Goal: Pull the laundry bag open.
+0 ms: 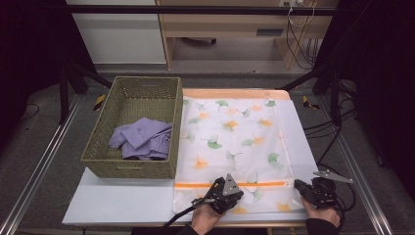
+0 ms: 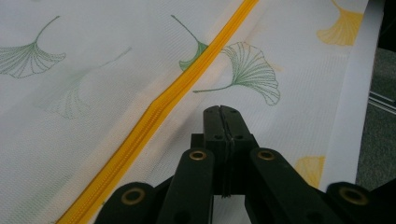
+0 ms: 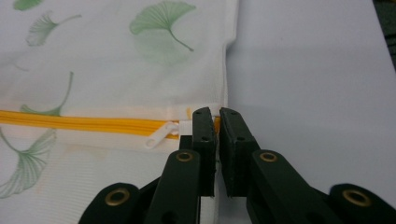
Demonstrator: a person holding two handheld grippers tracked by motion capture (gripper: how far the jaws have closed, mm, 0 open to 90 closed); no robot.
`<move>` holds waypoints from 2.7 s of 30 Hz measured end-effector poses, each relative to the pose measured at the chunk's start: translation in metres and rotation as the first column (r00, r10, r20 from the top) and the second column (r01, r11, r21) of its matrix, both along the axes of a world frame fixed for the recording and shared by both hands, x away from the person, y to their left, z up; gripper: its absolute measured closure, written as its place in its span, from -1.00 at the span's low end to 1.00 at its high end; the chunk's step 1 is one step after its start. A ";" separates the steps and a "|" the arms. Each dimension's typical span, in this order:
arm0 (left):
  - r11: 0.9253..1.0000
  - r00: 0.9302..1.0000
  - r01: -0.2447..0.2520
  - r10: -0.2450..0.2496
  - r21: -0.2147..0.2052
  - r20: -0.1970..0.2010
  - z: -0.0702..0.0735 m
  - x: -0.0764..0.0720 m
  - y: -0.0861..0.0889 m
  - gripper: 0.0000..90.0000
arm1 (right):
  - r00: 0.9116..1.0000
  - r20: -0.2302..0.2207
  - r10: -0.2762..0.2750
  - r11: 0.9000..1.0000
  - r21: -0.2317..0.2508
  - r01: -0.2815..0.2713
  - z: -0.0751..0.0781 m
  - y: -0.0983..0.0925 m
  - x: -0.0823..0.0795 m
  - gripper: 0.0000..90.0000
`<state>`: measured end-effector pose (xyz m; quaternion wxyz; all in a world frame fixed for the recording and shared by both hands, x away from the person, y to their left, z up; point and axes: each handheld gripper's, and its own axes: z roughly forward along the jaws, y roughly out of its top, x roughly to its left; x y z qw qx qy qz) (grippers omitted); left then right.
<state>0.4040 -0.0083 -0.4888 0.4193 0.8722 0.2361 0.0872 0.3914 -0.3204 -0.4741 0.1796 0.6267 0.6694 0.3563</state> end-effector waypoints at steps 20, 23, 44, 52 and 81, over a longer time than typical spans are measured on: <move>1.000 1.000 0.002 -0.002 0.000 -0.001 0.000 0.000 0.000 0.97 | 0.991 -0.023 0.130 0.991 0.025 -0.130 0.004 0.012 0.001 0.92; 1.000 1.000 0.000 0.000 -0.003 -0.006 0.000 0.001 0.001 0.97 | 0.991 -0.013 0.133 0.991 0.037 -0.132 0.006 0.012 0.001 0.93; 0.996 0.998 -0.022 0.028 -0.089 0.060 0.023 -0.002 -0.003 0.84 | 0.944 0.142 0.298 0.943 0.108 -0.314 0.033 0.040 0.004 0.94; 0.997 0.995 -0.035 0.041 -0.070 0.091 0.023 0.013 -0.024 0.65 | 0.927 0.158 0.339 0.926 0.120 -0.359 0.036 0.052 0.008 0.94; 0.993 0.988 -0.028 0.044 -0.117 0.145 0.014 0.027 -0.053 0.85 | 0.914 0.149 0.376 0.908 0.135 -0.396 0.038 0.062 0.010 0.94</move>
